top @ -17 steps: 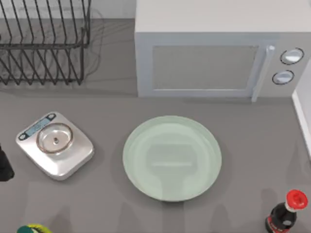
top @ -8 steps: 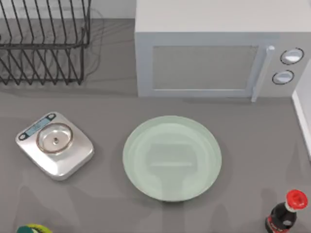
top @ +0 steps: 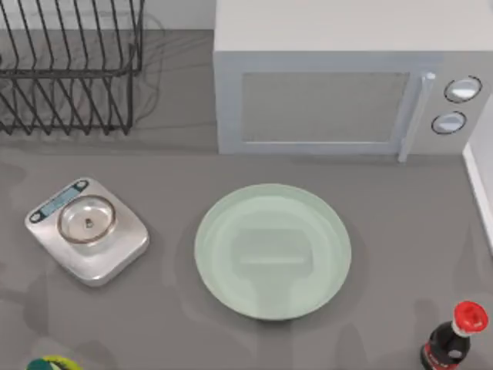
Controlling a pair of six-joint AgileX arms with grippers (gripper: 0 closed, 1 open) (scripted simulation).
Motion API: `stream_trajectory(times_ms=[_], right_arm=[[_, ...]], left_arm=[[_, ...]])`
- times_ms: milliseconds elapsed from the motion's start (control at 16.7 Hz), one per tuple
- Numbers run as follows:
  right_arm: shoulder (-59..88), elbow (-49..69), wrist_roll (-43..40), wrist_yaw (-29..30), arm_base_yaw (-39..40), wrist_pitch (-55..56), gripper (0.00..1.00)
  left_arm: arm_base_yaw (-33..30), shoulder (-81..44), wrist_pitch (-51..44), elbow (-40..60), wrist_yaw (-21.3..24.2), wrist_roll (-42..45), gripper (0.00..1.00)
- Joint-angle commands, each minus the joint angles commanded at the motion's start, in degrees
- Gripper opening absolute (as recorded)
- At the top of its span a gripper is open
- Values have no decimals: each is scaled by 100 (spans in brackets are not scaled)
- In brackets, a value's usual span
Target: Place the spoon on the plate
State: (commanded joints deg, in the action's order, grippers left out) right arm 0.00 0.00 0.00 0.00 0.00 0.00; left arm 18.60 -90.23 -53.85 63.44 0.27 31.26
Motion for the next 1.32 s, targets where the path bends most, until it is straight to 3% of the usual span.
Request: stream_trajectory(times_ms=[300, 720, 1320], right_arm=[[0, 0, 0, 0, 0, 0, 100], [0, 0, 0, 0, 0, 0, 100], [0, 0, 0, 0, 0, 0, 100]], left_arm=[[250, -1119, -637, 904, -7, 408, 100], [241, -1192, -649, 941, -9, 429, 100], [276, -2158, 1465, -206, -3, 460, 100]])
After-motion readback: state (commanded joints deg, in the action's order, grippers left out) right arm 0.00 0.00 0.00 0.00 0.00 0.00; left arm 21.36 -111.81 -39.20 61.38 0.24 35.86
